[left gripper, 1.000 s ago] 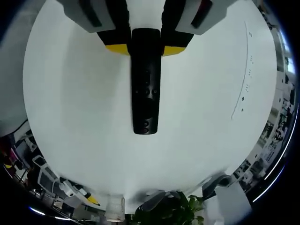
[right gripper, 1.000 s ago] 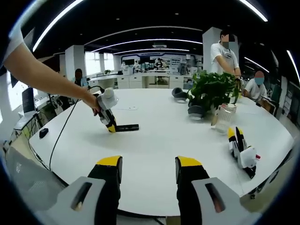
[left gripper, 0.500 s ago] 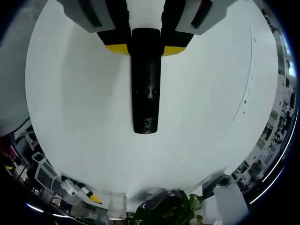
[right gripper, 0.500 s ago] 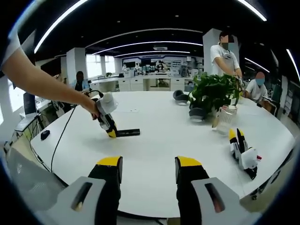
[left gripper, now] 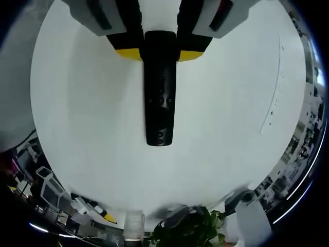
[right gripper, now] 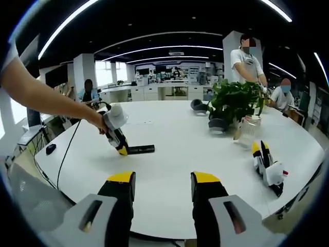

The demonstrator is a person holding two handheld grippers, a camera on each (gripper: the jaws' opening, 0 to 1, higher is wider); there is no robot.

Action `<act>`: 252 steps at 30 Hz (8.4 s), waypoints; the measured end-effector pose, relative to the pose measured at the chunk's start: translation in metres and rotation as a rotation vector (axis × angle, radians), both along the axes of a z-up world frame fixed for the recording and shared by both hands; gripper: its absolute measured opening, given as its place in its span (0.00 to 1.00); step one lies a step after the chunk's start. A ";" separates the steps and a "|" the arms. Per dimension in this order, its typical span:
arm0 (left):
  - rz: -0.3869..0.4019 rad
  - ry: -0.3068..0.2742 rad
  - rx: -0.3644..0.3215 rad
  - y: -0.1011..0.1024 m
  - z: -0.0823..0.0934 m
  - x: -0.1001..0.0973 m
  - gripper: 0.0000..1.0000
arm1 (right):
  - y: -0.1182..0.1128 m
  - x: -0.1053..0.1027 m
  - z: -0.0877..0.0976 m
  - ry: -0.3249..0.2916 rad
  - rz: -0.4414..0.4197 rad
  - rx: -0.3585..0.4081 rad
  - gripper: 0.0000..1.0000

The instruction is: Press the specified remote control buttons in sequence, fully releasing each button before pressing the next.

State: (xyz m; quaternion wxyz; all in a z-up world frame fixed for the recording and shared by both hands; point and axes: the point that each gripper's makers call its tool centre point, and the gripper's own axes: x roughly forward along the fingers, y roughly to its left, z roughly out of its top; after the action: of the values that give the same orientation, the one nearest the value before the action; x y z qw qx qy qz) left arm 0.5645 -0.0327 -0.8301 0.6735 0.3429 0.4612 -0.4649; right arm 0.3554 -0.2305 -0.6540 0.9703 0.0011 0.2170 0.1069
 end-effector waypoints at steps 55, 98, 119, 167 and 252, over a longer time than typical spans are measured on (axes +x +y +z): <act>-0.018 -0.007 -0.050 -0.023 -0.003 -0.083 0.24 | 0.008 -0.002 0.005 -0.018 0.041 0.022 0.45; 0.002 -0.013 -0.075 -0.032 -0.001 -0.131 0.24 | 0.009 -0.003 0.002 -0.007 0.054 0.013 0.43; 0.003 -0.013 -0.089 -0.035 -0.002 -0.157 0.24 | 0.011 -0.004 -0.001 0.008 0.059 0.008 0.43; -0.011 -0.004 -0.094 -0.040 -0.002 -0.208 0.24 | 0.019 -0.008 -0.007 0.042 0.108 0.002 0.42; -0.040 -0.050 -0.302 -0.043 0.000 -0.236 0.25 | 0.067 0.022 -0.144 0.941 0.259 0.055 0.00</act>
State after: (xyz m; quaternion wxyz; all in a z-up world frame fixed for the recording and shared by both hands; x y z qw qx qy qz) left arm 0.3280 -0.0754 -0.8298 0.7193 0.2581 0.3621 -0.5338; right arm 0.3776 -0.1638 -0.7983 0.7455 0.0477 0.6273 0.2201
